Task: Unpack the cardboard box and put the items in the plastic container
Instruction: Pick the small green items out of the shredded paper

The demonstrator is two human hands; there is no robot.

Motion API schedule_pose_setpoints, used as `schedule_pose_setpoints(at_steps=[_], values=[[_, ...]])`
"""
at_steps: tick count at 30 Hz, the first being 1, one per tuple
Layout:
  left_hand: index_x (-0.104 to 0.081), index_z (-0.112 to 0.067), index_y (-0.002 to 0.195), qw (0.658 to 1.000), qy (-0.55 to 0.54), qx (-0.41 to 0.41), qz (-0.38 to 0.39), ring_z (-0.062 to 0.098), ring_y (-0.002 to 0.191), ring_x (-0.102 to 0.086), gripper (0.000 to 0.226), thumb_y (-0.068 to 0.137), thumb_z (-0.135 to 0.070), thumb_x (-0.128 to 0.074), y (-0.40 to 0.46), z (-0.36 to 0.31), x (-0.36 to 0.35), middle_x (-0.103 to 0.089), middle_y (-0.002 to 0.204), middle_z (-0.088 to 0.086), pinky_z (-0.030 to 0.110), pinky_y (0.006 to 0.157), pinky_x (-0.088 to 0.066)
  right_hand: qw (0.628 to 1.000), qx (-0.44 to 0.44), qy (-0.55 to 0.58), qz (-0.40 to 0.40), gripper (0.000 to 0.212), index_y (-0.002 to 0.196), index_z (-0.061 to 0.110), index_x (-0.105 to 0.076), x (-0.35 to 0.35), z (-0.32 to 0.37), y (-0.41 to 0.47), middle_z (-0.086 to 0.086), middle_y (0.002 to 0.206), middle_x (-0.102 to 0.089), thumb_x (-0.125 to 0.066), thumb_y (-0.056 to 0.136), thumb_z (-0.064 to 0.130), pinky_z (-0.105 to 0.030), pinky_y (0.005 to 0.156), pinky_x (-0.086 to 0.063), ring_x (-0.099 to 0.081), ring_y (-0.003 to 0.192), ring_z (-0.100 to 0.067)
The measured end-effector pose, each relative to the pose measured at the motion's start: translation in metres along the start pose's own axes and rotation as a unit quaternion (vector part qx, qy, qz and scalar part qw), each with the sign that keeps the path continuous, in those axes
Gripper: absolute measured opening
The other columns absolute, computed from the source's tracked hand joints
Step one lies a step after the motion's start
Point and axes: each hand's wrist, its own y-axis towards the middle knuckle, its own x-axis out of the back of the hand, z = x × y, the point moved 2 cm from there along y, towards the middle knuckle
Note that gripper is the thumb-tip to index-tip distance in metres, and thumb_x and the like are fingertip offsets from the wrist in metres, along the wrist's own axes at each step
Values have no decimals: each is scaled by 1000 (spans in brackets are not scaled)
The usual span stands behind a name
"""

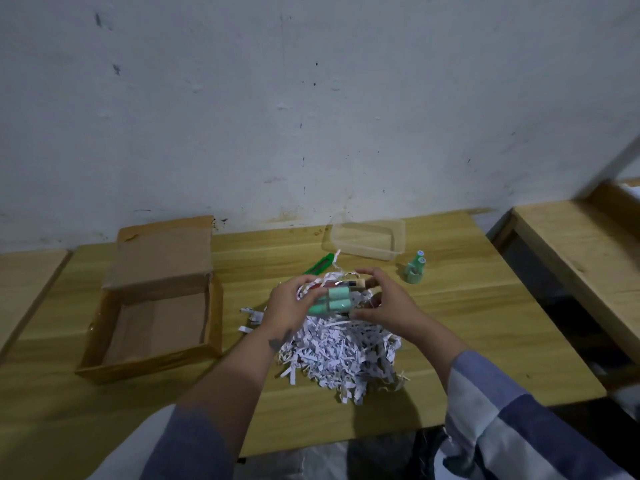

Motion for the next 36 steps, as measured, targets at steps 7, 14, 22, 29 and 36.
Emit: schedule_pose_setpoints(at_steps=[7,14,22,29,36], values=[[-64,-7,121,999,4,5,-34,18,96,-60,33,95,-25,-56,-2,10,7,-64,120,9,28,77,-47,980,21,-151,-130,49,129,27,-51,17,-8,1,-4,134,-49,-63,84,15,-40,102,-41,-46,123,-24],[-67,-8,116,1000,8,1,-7,20,101,-63,32,94,-30,-57,-2,8,-14,-69,113,8,31,86,-48,933,118,-340,7,70,133,33,-43,-15,10,-6,10,133,-46,-70,71,50,-38,106,-25,-38,124,-16],[-57,-21,129,997,66,-14,25,15,82,-55,34,102,-33,-40,2,17,-19,-61,95,-4,33,79,-44,921,86,-375,-64,63,130,31,-49,19,-3,-8,11,124,-55,-71,73,47,-39,105,-29,-46,116,-17],[-33,-40,144,933,336,-49,118,20,144,-16,52,95,-58,-34,-5,28,-45,-30,154,-4,45,117,-7,977,-86,-93,-170,55,120,18,-61,63,-43,-24,0,106,-69,-80,71,36,-31,76,-54,-63,85,-15],[-23,-41,147,897,409,-49,159,19,147,-4,62,91,-67,-32,-5,46,-61,-16,159,-6,50,117,3,938,-236,-120,-223,55,116,13,-60,83,-105,-24,-7,107,-68,-74,74,45,-34,75,-53,-63,94,-24]])
